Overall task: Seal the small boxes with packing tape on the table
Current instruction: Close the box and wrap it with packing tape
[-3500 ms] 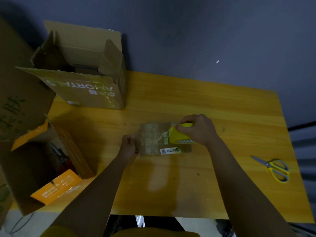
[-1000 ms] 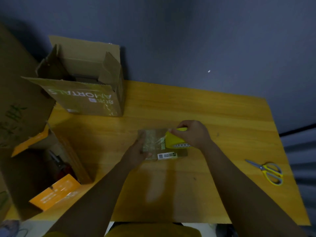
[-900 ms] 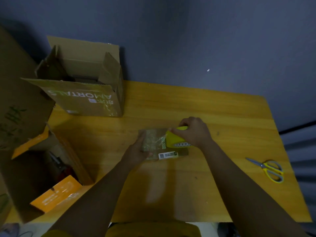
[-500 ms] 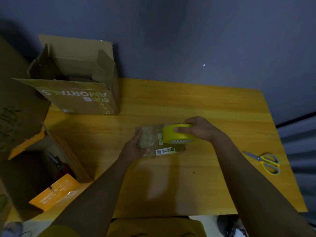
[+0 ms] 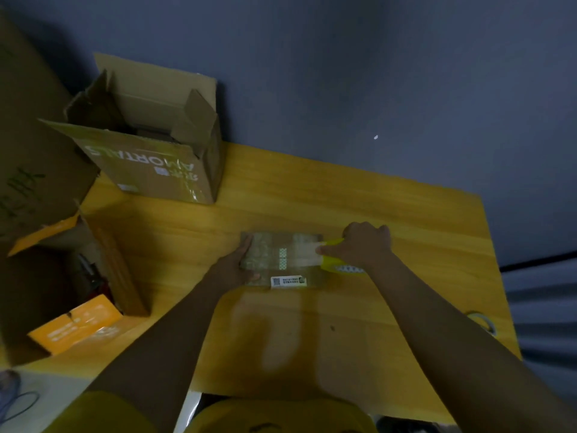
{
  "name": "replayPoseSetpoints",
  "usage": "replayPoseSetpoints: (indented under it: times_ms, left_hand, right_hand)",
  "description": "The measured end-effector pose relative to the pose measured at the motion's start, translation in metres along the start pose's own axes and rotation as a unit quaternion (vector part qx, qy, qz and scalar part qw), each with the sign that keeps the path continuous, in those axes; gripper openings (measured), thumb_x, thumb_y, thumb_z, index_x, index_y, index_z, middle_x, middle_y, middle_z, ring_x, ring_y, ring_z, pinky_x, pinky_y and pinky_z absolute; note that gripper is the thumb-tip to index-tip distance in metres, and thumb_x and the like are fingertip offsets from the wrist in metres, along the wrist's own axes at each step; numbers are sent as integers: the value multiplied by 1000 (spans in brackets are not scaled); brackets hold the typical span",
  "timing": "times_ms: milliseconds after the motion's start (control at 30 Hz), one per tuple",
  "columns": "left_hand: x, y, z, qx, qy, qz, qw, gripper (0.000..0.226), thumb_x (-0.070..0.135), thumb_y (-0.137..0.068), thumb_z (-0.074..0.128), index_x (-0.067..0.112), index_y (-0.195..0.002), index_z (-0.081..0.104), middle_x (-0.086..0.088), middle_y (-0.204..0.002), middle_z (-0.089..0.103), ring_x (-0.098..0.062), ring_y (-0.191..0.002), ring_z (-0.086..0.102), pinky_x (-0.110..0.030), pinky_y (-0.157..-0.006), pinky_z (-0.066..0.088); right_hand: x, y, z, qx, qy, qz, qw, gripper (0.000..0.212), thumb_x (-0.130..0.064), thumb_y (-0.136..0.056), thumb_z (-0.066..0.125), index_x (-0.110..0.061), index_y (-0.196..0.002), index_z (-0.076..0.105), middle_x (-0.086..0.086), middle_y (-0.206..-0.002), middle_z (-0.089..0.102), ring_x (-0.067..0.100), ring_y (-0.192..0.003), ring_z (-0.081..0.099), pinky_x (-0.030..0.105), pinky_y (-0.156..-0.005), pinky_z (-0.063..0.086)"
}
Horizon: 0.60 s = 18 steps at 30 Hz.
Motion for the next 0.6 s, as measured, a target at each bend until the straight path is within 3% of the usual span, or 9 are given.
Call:
replayPoseSetpoints:
  times_ms: [67,167,233,300,367,467,533,600]
  left_hand:
    - [1,1,2,-1,-9,-7,1000,103,20,-81,76,29,-152,1,-3,-155,29,-24,-133,43,-34,-102,43]
    - [3,2,5,-1,-21,-10,1000,103,21,-83,74,27,-152,-2,-8,-151,36,-27,-128,48,-31,-95,45]
    - [6,2,5,-4,-45,-2,999,104,22,-84,73,23,-152,-6,-10,-150,38,-29,-127,49,-29,-92,43]
    - [8,3,6,-3,-59,-3,998,104,23,-85,72,21,-151,-9,-13,-148,41,-31,-126,50,-28,-92,43]
    - [10,4,7,-3,-60,-10,998,104,22,-86,71,23,-150,-10,-14,-146,43,-31,-125,51,-28,-91,43]
    - [12,6,10,-8,-47,-15,999,103,19,-86,71,25,-150,-10,-15,-144,44,-31,-123,52,-31,-91,45]
    - [11,6,10,-9,-42,-16,999,103,19,-86,70,27,-150,-10,-15,-143,45,-31,-121,53,-33,-92,46]
    - [10,5,10,-16,-57,-12,998,103,22,-87,70,28,-149,-12,-15,-143,45,-31,-121,54,-32,-92,45]
  right_hand:
    - [5,-2,-1,-1,54,10,998,68,-84,-76,43,-16,-71,53,-2,-68,51,18,-68,48,46,-102,31]
    - [13,-6,1,-10,34,-7,999,70,-86,-73,42,-18,-65,54,-1,-62,50,16,-63,45,46,-101,33]
    - [15,-7,-1,1,27,-34,999,77,-86,-75,39,-17,-85,68,2,-70,58,21,-76,55,45,-99,32]
    - [15,-7,-2,19,46,-51,997,81,-84,-80,33,-16,-107,69,4,-88,66,25,-92,60,45,-99,30]
    - [18,-8,2,17,55,-47,997,80,-81,-84,31,-17,-111,69,4,-96,68,24,-96,61,46,-102,29]
    - [22,-11,11,-7,51,-27,998,71,-79,-85,34,-18,-87,70,1,-77,63,21,-78,57,47,-105,30]
    - [23,-16,18,-12,42,-19,999,66,-79,-84,36,-19,-68,58,-1,-65,54,19,-68,51,47,-104,31]
    - [24,-19,24,-14,45,-18,999,66,-80,-83,36,-20,-62,52,-1,-62,51,19,-66,51,47,-101,31]
Point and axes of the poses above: each hand's wrist, its own y-axis away from the middle knuckle, its own z-axis out of the palm, x = y × z, the point moved 5 cm from there along -y, towards the middle knuckle
